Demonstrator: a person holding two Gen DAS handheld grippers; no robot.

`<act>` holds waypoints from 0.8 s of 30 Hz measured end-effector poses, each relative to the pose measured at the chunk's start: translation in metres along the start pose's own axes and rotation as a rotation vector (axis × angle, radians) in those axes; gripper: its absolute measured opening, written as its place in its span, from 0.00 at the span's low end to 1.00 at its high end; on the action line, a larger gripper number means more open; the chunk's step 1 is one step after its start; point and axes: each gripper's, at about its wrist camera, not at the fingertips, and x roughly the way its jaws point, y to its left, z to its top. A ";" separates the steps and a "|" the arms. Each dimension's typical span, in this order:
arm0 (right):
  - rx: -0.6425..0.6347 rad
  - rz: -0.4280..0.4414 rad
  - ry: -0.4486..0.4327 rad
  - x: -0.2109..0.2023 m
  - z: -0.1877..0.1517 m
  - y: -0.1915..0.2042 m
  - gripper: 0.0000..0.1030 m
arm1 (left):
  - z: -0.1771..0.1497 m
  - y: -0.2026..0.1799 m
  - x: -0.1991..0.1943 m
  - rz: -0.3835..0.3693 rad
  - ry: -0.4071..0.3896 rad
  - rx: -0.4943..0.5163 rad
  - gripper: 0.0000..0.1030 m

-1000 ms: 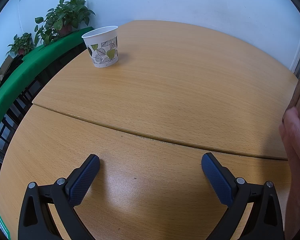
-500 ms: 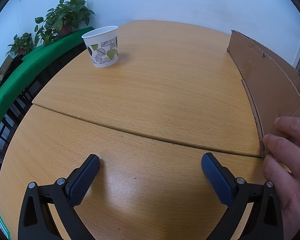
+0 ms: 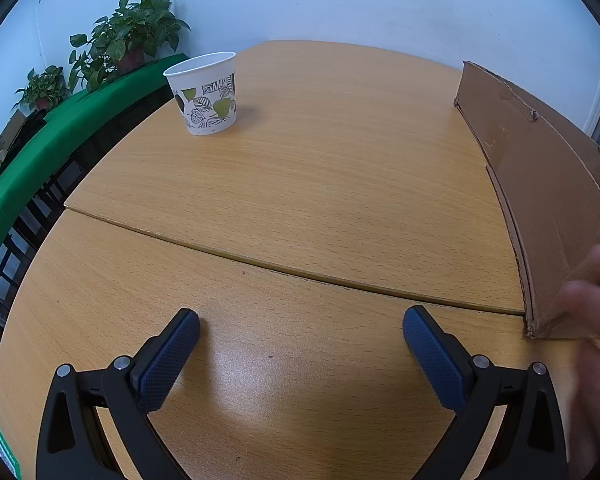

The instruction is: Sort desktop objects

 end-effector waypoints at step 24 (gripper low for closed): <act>0.012 -0.008 0.006 0.001 0.001 0.001 1.00 | 0.000 -0.001 0.000 0.001 0.002 -0.003 1.00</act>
